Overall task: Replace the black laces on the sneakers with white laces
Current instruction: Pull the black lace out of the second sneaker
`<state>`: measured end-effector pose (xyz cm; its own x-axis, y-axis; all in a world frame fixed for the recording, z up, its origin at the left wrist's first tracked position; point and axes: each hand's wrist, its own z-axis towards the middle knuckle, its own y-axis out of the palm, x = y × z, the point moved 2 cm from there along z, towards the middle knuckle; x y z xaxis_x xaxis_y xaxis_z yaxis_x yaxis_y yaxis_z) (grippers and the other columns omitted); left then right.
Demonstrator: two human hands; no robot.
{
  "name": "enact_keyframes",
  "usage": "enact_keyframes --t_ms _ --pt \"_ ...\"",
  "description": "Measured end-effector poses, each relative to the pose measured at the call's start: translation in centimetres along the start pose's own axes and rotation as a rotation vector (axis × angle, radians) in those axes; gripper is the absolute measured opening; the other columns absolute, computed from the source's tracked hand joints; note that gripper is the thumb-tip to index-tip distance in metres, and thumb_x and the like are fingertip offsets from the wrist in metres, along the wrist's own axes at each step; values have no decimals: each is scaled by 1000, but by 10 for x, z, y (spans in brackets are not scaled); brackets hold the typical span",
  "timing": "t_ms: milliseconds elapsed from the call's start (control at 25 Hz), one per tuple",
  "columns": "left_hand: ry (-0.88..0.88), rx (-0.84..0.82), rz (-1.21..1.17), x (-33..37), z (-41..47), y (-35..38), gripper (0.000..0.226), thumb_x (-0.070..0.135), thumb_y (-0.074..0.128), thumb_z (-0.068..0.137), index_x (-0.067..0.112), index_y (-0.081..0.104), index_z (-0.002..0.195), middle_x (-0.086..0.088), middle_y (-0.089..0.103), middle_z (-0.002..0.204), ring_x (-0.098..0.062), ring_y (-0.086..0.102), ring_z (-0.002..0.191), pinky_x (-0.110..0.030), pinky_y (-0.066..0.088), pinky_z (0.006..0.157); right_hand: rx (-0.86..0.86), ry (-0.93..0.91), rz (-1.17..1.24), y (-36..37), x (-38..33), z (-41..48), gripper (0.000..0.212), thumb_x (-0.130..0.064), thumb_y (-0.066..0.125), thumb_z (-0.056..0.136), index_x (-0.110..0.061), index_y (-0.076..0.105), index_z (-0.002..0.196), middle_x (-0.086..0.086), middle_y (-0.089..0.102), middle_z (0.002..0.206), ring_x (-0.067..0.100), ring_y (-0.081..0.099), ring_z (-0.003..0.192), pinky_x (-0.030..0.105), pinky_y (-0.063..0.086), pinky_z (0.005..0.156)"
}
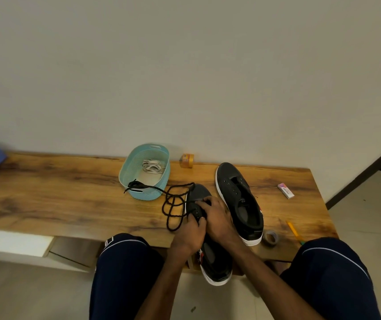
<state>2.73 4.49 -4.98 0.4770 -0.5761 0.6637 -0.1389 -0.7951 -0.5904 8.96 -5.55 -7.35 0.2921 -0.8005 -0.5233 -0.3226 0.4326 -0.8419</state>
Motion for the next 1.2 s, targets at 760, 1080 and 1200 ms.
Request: enact_keyframes --t_ms 760,1080,1200 --pt "95 366 56 -11 -13 53 86 69 8 91 16 12 158 -4 20 164 -17 18 151 -38 19 123 483 45 1484 -114 10 -12 27 -15 37 107 -11 55 87 6 69 71 22 67 70 35 60 73" --pt "86 326 -11 -15 -13 54 72 58 18 100 17 11 158 -2 16 165 -15 13 151 -35 21 122 199 -65 -64 -39 3 -7 16 -24 50 98 -29 51 113 -7 56 106 14 56 92 28 45 63" --pt "71 344 -29 -16 -12 54 65 54 18 102 19 16 157 -1 22 163 -16 19 150 -38 30 119 74 -14 -298 -20 5 2 28 -33 46 101 -25 61 123 0 49 126 20 46 111 36 50 77"
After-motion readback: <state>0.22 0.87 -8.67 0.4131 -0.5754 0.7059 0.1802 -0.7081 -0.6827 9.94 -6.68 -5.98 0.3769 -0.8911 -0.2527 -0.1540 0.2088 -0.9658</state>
